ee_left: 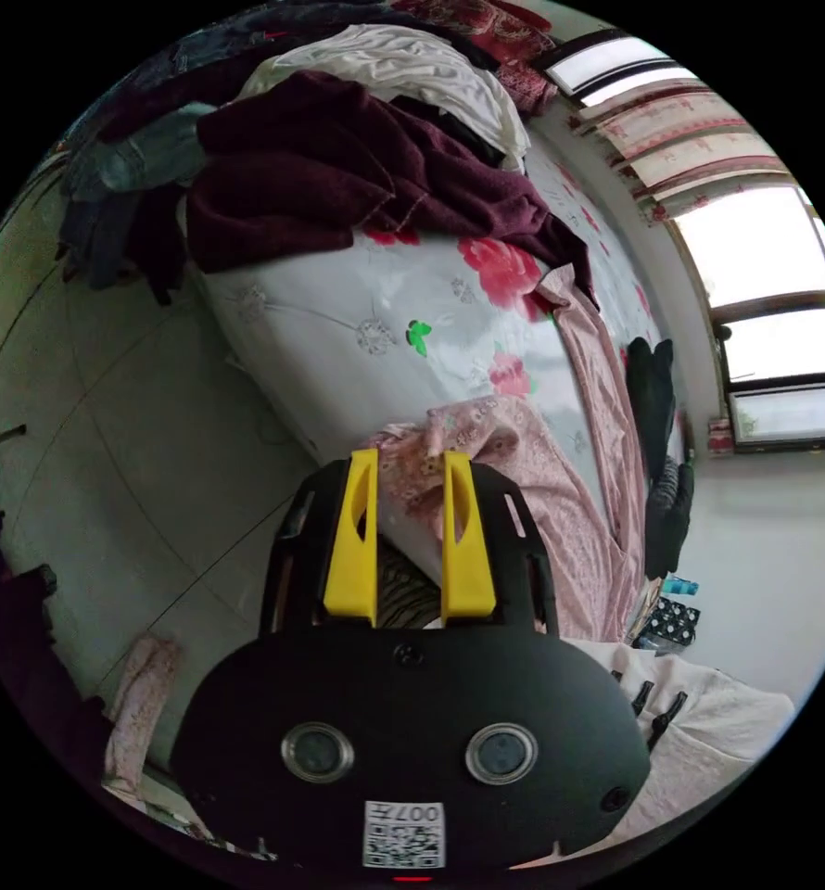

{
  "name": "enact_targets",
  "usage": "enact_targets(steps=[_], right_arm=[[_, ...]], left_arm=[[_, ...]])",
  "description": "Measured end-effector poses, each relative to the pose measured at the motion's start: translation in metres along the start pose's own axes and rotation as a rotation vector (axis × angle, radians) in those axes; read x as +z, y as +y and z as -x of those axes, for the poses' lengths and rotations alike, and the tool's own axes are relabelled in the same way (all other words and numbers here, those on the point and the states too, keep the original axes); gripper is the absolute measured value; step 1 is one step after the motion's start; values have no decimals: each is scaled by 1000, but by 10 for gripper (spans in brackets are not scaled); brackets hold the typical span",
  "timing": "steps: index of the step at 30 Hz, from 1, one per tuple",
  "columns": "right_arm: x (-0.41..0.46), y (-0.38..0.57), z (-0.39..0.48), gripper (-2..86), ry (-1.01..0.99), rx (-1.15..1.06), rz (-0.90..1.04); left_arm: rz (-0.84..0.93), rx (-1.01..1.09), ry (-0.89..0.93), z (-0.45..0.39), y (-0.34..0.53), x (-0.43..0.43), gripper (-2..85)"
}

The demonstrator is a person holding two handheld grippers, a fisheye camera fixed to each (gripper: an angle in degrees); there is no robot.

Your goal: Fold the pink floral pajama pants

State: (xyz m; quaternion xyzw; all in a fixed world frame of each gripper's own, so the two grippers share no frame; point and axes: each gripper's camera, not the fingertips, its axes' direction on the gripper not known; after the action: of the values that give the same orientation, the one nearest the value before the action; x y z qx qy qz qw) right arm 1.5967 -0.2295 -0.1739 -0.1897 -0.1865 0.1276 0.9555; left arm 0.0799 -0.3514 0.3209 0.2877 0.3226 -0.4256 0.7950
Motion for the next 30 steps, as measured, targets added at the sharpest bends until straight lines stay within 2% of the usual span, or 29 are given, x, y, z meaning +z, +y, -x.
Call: enact_targets(steps=[5,8,10,13,16,18,22,26,30], right_arm=[[6,5,11,78,-83,-56,59],[21,4,23,56,-33,-98,127],[21,3,28,24,47,-110,132],[6,1,30,8,48,-112,100],[-10,2,27,8,-14,-93,55],[-16,5,26,14,-34,-81,37],[-20,16,24,37,-72,-85,55],[-25,26,17,45,-70,-44,54],[-28,30,16,51,-71,-26,84]], left_arm=[[130,102,50,-21,-22,15,43],[180,192,12,-48,-36,22,17],[136,221,45,-63,-46,9,10],[-7,266,207,-86,-64,-34,7],[-110,324,182,-104,-73,-72,11],[-192,280,75,-96,-70,-94,36],[-200,139,26,-54,-49,-105,59],[-79,40,46,-8,-11,-91,67],[18,28,88,4,8,-77,77]])
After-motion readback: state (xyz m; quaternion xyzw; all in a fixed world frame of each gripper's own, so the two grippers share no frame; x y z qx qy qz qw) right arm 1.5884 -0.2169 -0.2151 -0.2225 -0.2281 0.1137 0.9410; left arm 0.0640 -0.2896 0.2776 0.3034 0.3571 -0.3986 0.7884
